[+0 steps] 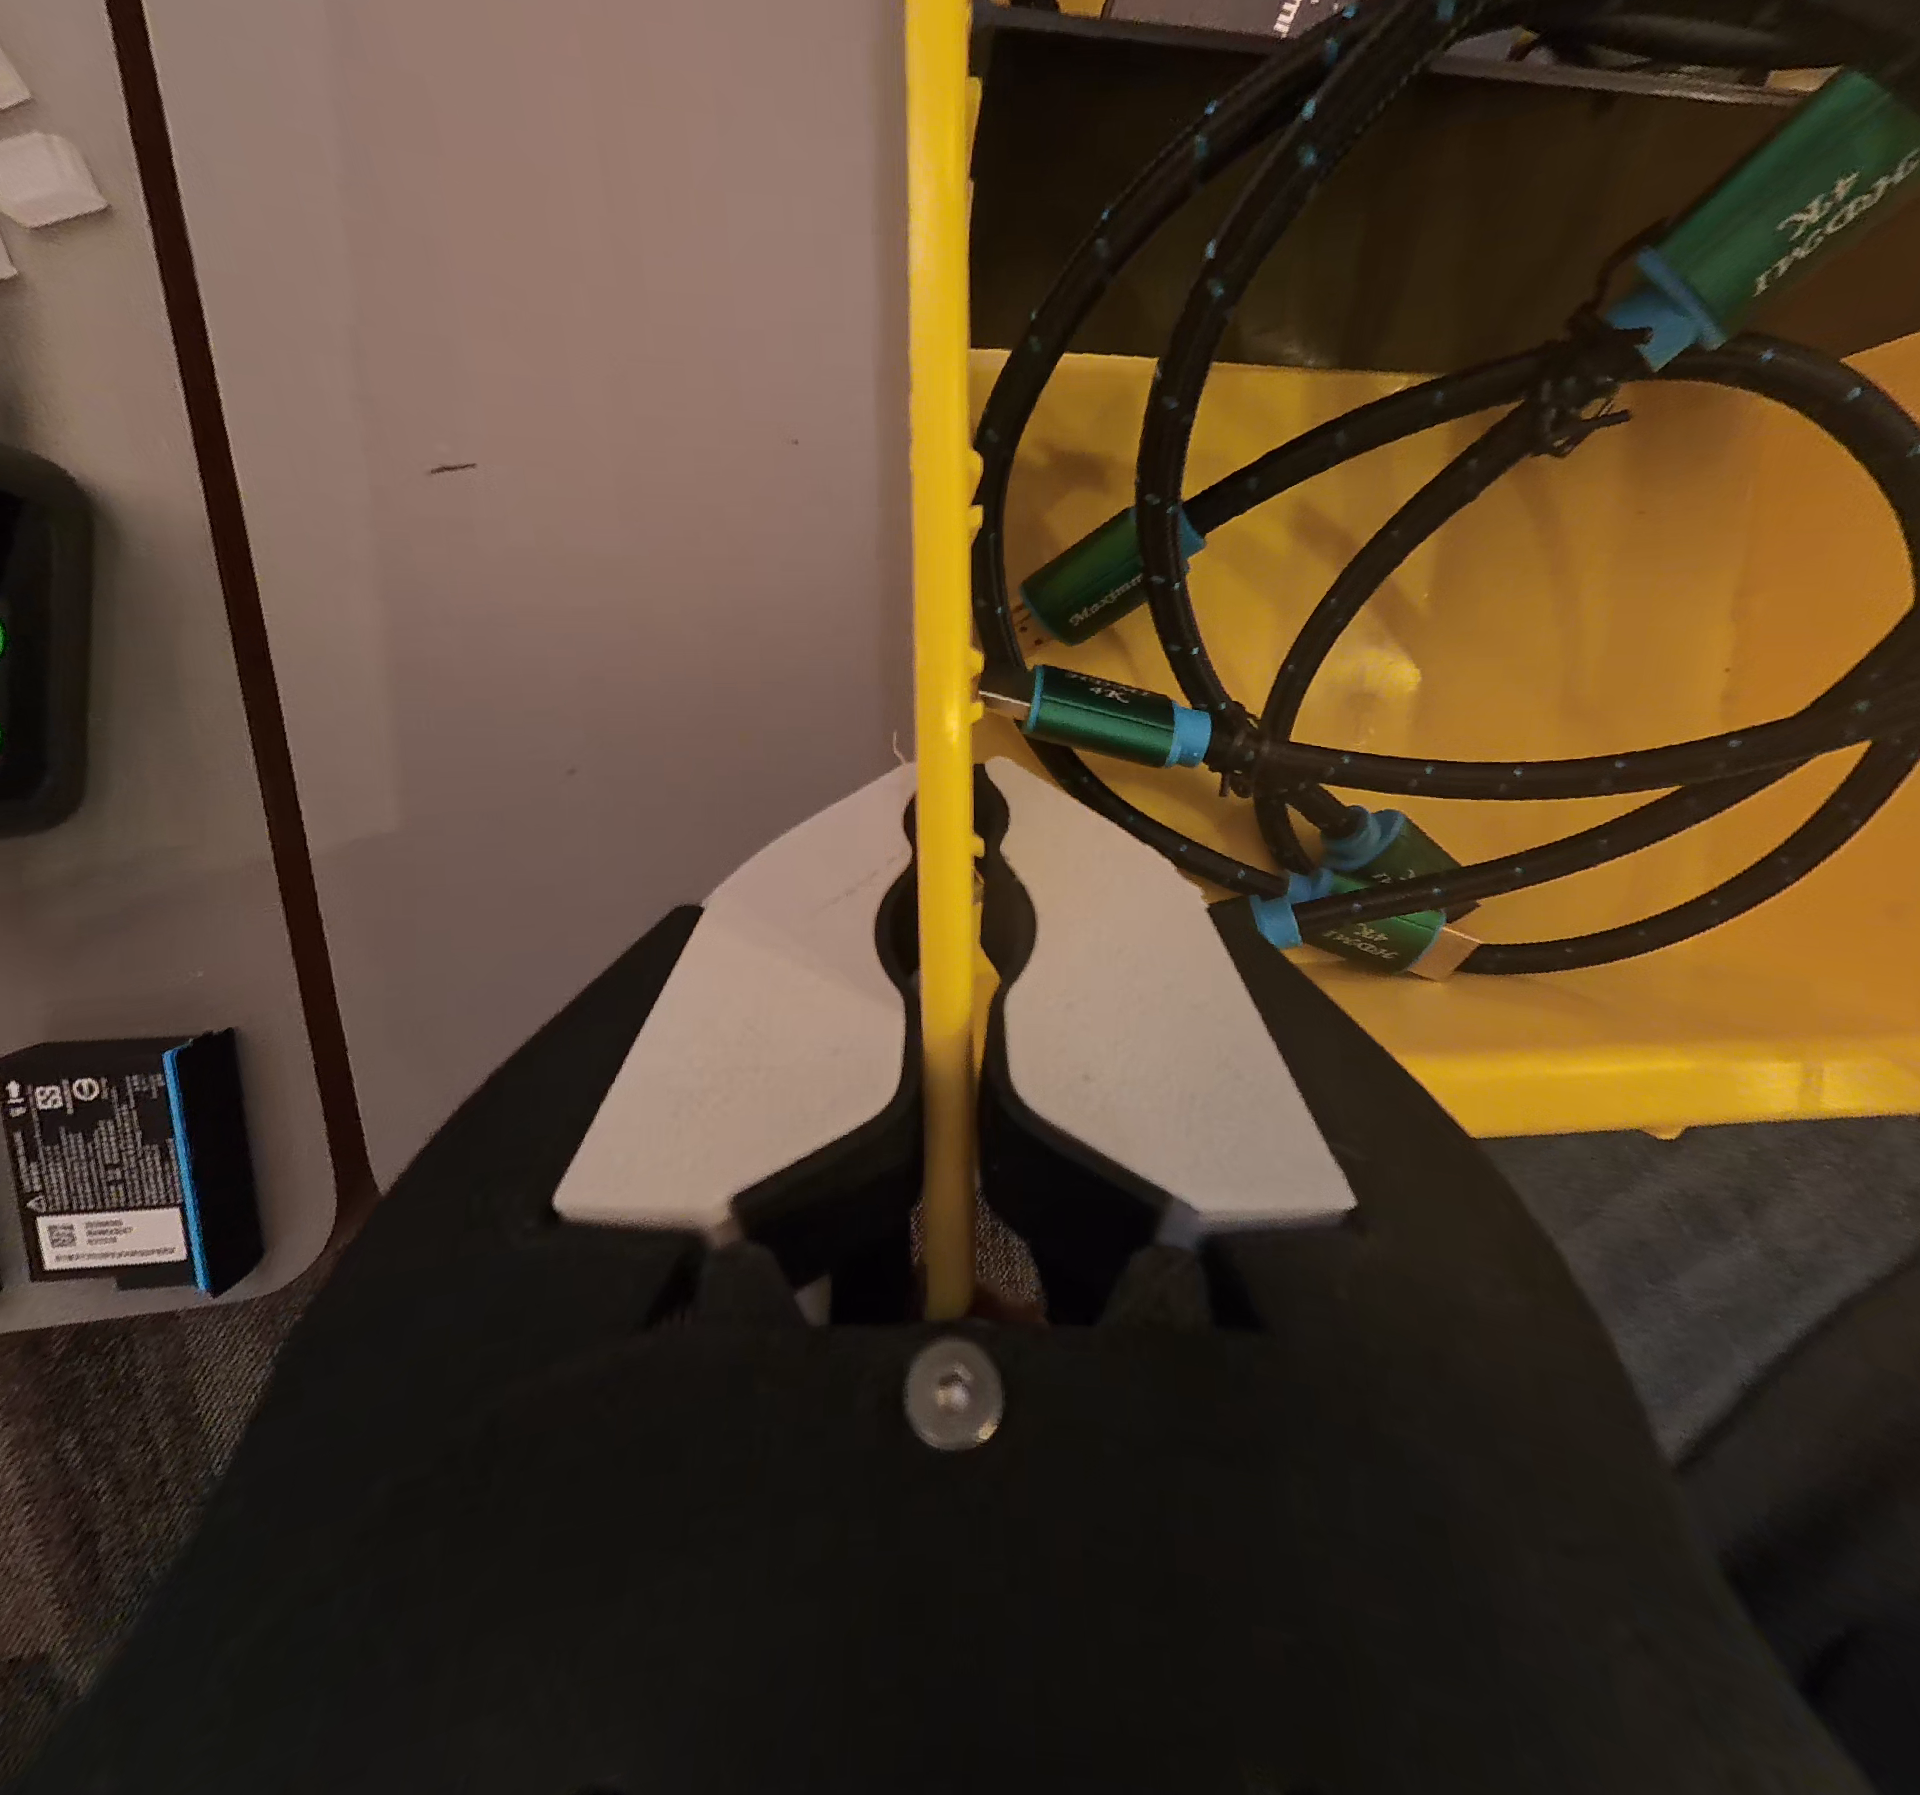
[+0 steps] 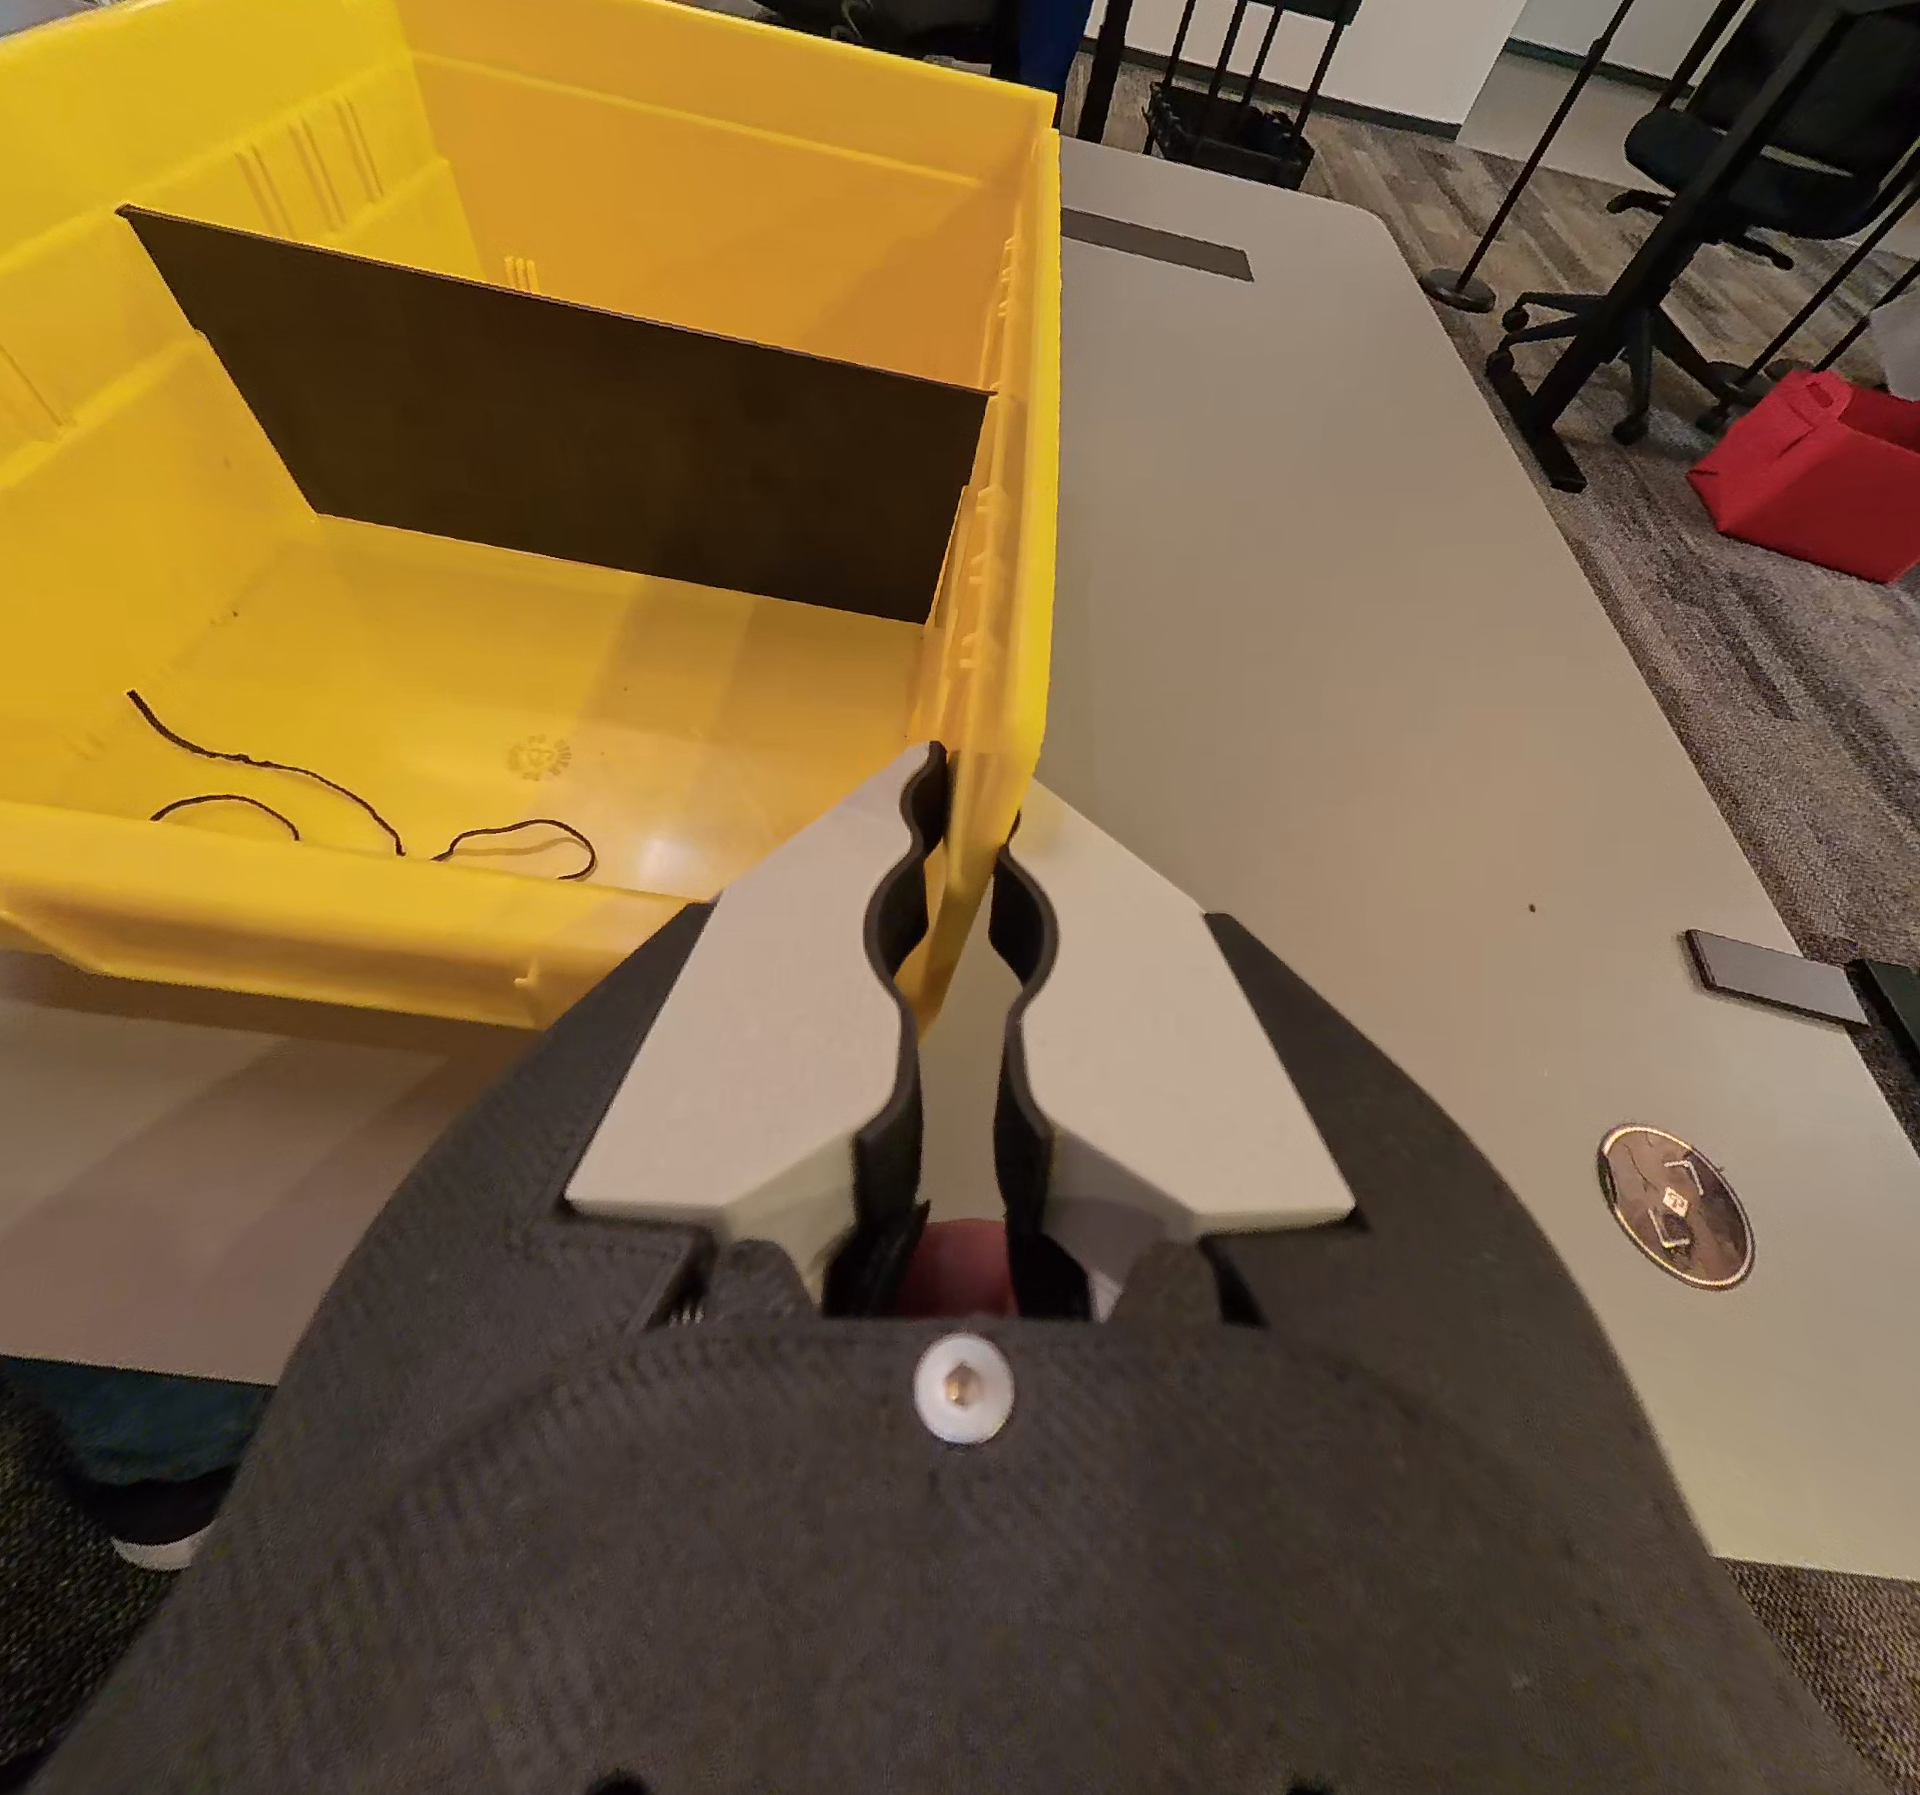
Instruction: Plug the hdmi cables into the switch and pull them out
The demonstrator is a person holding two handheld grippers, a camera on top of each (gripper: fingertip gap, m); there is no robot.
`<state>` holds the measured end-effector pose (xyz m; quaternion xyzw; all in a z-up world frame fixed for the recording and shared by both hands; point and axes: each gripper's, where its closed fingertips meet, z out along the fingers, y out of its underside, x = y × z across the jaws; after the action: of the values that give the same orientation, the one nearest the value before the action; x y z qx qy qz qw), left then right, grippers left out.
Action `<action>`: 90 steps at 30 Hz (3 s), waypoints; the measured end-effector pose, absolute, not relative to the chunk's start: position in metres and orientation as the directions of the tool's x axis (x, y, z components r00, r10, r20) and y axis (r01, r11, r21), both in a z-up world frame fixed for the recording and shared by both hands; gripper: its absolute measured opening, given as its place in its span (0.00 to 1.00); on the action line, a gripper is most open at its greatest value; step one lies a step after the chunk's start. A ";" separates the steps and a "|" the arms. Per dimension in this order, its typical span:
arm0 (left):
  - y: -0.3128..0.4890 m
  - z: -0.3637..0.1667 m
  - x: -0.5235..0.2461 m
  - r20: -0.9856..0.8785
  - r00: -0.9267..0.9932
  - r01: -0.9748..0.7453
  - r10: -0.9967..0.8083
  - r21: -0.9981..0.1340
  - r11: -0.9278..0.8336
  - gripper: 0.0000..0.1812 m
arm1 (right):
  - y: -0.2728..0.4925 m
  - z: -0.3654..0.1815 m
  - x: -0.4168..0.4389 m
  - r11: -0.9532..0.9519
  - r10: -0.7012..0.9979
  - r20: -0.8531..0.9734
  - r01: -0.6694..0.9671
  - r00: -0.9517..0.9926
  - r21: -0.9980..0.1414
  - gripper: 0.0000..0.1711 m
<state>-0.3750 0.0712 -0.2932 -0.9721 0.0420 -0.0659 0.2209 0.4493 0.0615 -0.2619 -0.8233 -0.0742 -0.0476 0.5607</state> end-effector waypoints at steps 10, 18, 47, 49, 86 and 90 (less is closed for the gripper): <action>0.068 -0.293 -0.385 0.114 0.992 -0.004 -0.059 -0.436 -0.900 0.02 | 0.062 -0.262 0.453 -0.359 0.052 0.155 0.163 0.987 -0.919 0.01; 0.069 -0.292 -0.389 0.097 0.994 0.006 -0.044 -0.467 -0.884 0.07 | 0.062 -0.261 0.455 -0.353 0.036 0.168 0.169 0.985 -0.920 0.03; 0.088 -0.148 -0.282 -0.222 0.904 -0.387 -0.365 -0.786 -0.481 0.48 | 0.048 -0.121 0.231 0.162 0.458 0.415 0.385 0.786 -0.908 0.48; 0.090 -0.139 -0.244 -0.257 0.858 -0.458 -0.445 -0.777 -0.433 0.50 | 0.049 -0.126 0.199 0.165 0.538 0.399 0.371 0.743 -0.914 0.52; 0.111 -0.335 -0.006 0.004 0.555 -0.680 -0.832 -0.575 -0.456 0.81 | 0.104 -0.323 0.027 -0.199 0.910 0.115 0.665 0.398 -0.720 0.91; 0.111 -0.335 -0.006 0.004 0.555 -0.669 -0.832 -0.591 -0.450 0.81 | 0.103 -0.324 0.027 -0.204 0.912 0.108 0.665 0.396 -0.718 0.90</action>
<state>-0.0056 0.1112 -0.3350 -0.8384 0.4475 -0.1485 0.2732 0.0268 0.1034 -0.3238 -0.7561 -0.5215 0.1737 0.3551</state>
